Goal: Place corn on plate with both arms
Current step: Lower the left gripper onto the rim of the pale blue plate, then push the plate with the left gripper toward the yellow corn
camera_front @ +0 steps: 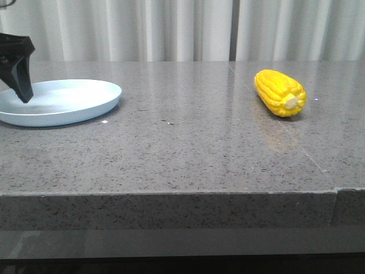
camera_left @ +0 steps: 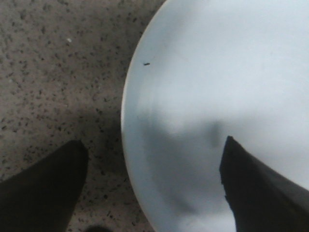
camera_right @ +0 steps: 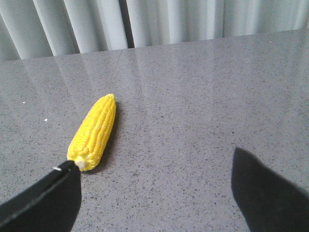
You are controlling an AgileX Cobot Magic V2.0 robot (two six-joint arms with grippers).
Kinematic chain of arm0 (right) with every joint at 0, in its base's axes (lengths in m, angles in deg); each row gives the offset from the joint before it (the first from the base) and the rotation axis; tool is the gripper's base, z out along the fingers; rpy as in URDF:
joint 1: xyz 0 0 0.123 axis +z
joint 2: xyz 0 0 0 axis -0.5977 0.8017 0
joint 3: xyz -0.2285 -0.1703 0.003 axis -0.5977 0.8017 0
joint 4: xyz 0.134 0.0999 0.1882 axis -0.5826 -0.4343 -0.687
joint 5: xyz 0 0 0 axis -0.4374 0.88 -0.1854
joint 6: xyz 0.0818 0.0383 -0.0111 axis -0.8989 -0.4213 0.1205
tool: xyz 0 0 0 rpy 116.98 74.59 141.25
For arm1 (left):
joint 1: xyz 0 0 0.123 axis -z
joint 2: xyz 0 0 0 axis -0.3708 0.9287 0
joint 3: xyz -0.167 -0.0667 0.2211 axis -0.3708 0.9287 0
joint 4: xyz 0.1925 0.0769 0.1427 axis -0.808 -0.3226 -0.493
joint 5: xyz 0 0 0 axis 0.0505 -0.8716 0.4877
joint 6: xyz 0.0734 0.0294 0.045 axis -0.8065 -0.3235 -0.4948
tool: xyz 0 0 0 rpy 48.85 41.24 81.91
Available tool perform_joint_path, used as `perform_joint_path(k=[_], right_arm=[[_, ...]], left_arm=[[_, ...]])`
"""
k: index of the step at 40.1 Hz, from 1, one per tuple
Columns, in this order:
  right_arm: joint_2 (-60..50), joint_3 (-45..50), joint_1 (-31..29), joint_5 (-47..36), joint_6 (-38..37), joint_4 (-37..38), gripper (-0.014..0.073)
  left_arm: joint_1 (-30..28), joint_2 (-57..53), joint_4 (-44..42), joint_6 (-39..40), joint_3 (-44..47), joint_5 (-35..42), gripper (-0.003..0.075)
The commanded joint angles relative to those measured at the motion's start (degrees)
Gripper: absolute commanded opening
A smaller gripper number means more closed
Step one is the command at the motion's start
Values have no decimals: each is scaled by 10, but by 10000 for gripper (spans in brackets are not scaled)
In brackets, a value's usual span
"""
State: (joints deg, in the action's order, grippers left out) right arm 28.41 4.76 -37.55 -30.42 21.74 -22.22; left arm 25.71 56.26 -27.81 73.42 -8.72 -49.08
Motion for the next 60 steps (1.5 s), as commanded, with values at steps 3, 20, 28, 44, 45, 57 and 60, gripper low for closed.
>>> perform_joint_path(k=[3,20,28,44,45,57,60], right_arm=[[7,-21,-4,-45,4,2,654],[7,-21,-4,-44,4,2,654],[7,-21,-4,-44,4,2,654],[7,-21,-4,-44,4,2,654],[7,-21,-4,-44,4,2,654],[7,-21,-4,-44,4,2,654],[7,-21,-4,-44,4,2,654]], left_arm=[[4,-14,11,2,-20,14,405],[4,-14,16,2,-20,16,31],[4,-15,20,1,-40,20,-20],[79,-21,97,1,-151,-4,-20],[86,-18,99,1,-154,0,-20],[147,34,100,1,-156,28,-20],[147,47,100,1,-156,27,-20]])
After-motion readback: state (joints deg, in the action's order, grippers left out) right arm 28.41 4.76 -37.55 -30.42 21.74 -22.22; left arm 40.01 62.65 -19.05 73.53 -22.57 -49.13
